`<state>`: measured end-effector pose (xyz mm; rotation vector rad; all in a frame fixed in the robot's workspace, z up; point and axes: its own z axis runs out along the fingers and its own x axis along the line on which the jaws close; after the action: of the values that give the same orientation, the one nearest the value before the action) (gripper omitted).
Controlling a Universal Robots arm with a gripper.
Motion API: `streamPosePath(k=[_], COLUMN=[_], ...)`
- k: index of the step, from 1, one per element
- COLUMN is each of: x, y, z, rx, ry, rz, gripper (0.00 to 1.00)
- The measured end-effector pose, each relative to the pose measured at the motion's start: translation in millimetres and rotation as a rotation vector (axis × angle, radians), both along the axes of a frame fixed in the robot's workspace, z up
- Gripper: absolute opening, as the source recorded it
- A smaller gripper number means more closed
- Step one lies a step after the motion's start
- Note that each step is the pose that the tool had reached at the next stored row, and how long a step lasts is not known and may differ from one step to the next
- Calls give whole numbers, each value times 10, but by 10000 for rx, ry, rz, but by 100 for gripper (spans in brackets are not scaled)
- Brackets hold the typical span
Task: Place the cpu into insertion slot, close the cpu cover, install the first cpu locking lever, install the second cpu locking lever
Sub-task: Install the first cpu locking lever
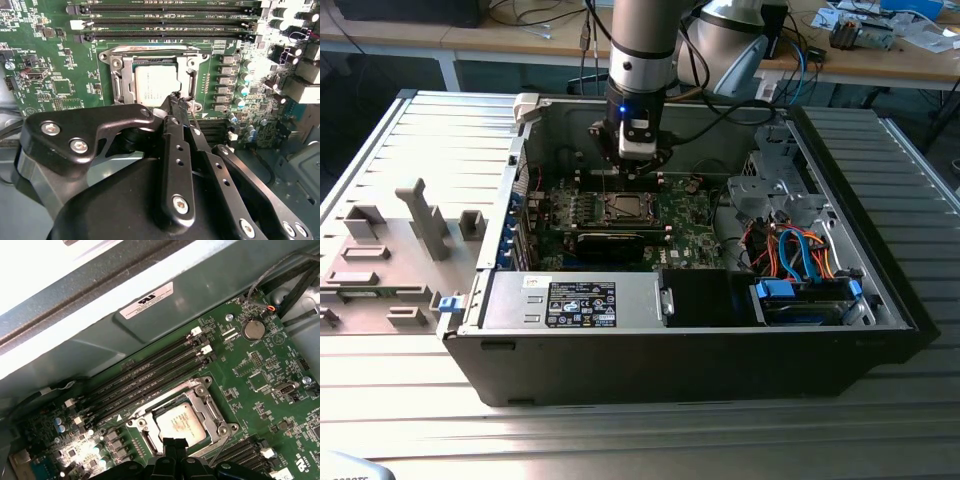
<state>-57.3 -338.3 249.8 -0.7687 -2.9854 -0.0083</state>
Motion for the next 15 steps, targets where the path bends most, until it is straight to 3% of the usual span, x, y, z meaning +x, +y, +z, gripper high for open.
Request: streamPosePath(k=[15], x=[0], y=[0], z=[0], rx=[0], ry=[0], rz=[544], gripper=[11])
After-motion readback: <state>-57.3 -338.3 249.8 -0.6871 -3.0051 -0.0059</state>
